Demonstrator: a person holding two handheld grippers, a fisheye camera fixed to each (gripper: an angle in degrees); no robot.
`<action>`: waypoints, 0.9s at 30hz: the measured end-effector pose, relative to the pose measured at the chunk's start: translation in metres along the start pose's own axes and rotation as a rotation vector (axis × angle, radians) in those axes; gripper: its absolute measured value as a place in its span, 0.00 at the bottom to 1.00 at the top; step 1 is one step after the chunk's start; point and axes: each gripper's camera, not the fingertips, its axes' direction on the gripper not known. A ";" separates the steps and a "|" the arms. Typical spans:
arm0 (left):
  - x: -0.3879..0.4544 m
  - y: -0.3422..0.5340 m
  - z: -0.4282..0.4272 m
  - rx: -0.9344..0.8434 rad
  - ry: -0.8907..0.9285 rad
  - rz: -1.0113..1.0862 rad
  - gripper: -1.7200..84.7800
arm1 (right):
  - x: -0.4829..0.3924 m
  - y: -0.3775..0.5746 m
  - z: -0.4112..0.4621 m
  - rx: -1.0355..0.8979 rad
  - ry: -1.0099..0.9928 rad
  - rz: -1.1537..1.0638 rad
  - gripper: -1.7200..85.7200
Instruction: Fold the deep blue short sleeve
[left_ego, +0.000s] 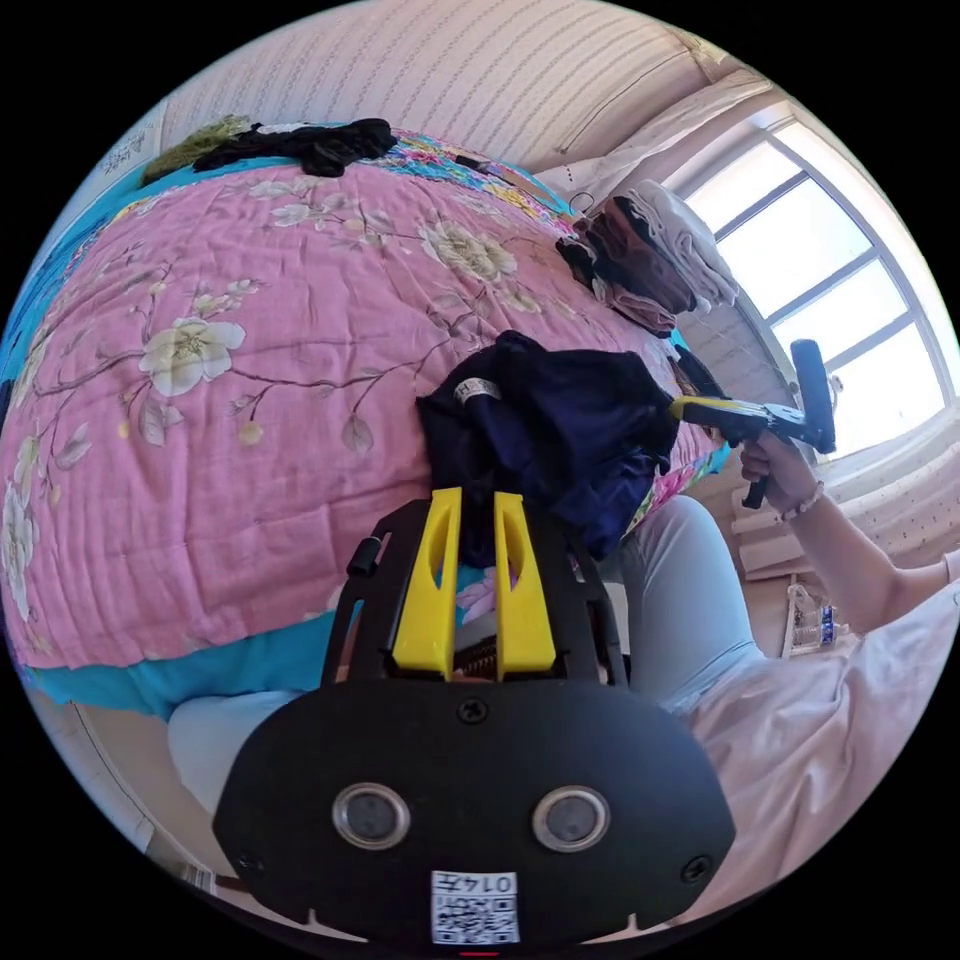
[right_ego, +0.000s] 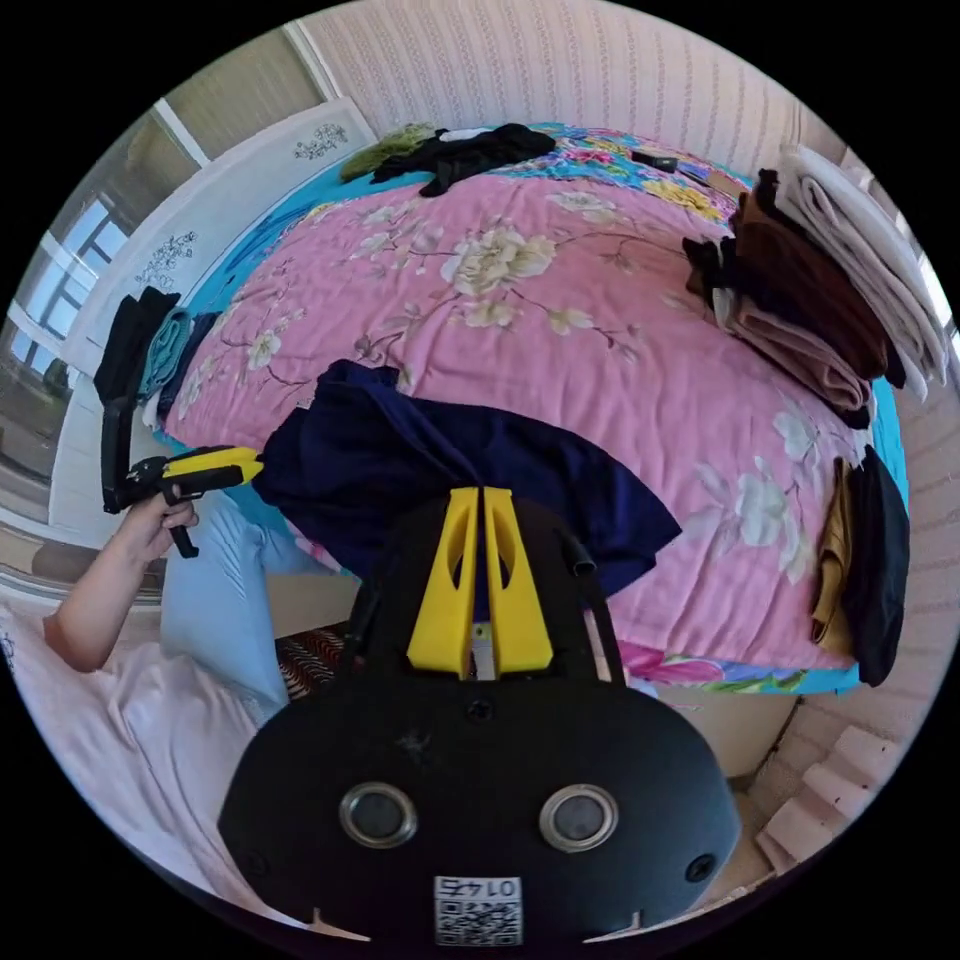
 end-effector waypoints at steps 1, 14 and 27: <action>0.001 -0.001 0.001 -0.003 0.000 0.007 0.09 | 0.007 0.007 -0.002 -0.008 0.004 0.020 0.02; 0.033 -0.066 0.022 -0.013 0.002 0.150 0.12 | 0.024 0.011 -0.008 0.077 0.051 0.004 0.14; 0.040 -0.078 0.027 -0.036 0.030 0.117 0.02 | 0.038 -0.013 -0.021 0.038 0.015 -0.062 0.02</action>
